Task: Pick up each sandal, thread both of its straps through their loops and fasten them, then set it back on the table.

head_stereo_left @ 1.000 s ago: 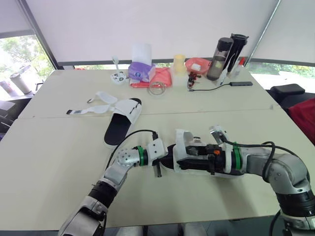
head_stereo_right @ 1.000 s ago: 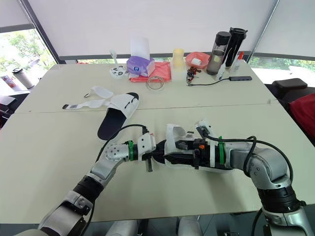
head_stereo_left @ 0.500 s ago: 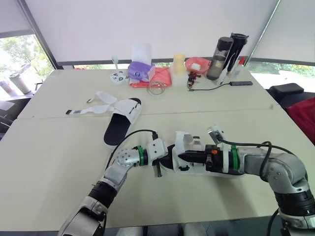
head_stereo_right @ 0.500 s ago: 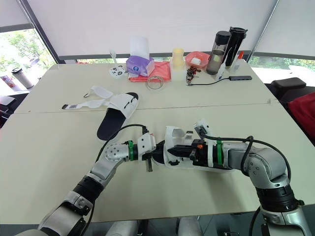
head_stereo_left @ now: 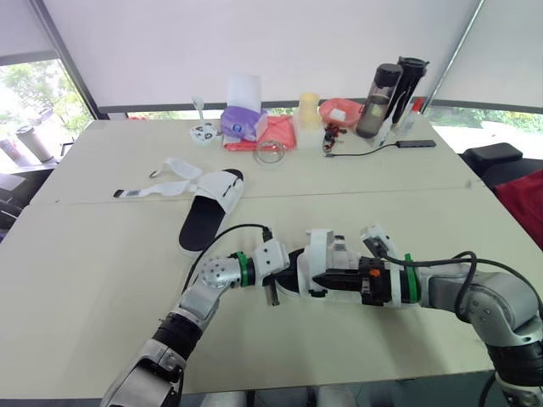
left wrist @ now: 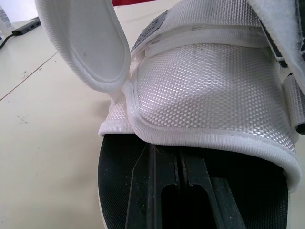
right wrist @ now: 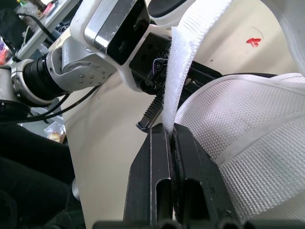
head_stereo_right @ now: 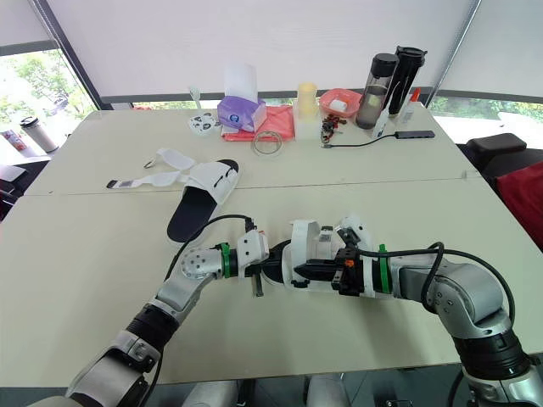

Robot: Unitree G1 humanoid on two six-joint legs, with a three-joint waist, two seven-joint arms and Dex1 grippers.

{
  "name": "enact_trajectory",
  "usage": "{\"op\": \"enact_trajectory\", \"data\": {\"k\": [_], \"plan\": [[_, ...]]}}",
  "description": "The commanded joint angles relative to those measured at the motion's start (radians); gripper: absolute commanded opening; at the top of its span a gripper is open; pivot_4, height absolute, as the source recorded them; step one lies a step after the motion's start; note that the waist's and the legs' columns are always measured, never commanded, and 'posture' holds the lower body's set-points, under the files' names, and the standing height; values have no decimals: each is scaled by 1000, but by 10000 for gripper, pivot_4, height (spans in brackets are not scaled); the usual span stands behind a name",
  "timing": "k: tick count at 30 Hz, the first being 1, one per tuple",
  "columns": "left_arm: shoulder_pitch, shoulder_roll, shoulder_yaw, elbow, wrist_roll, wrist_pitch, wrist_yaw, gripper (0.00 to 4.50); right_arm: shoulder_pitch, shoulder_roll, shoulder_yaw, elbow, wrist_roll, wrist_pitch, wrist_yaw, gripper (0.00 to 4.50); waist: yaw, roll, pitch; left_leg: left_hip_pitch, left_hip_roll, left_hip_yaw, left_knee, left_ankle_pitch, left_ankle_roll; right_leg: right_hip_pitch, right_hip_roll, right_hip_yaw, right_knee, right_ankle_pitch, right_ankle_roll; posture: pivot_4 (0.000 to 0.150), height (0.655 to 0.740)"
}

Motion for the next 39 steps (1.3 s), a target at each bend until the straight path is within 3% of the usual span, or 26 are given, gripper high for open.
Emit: {"op": "enact_trajectory", "data": {"k": [1,23,32,39], "plan": [[16,11,-13,49,40,27,4,0,14,-17,53,-26,-53,-27,4,558,0,0,0,0,0,0,0,0,0,0,0,0,0,0,0,1500,7400],[21,7,-17,49,42,24,5,0,45,-14,9,-43,-15,-15,10,558,1,0,0,0,0,0,0,0,0,0,0,0,0,0,0,1500,7400],[21,5,-16,50,43,24,5,0,58,-65,142,-53,-218,-137,-12,558,0,0,0,1,0,0,0,-1,-2,-1,0,-1,-2,0,0,1500,7400],[21,5,-15,49,45,25,4,0,62,-50,116,-60,-230,-175,-25,558,0,-1,0,1,0,-1,0,-2,-3,-1,0,-1,-2,-1,0,1500,7400]]}}
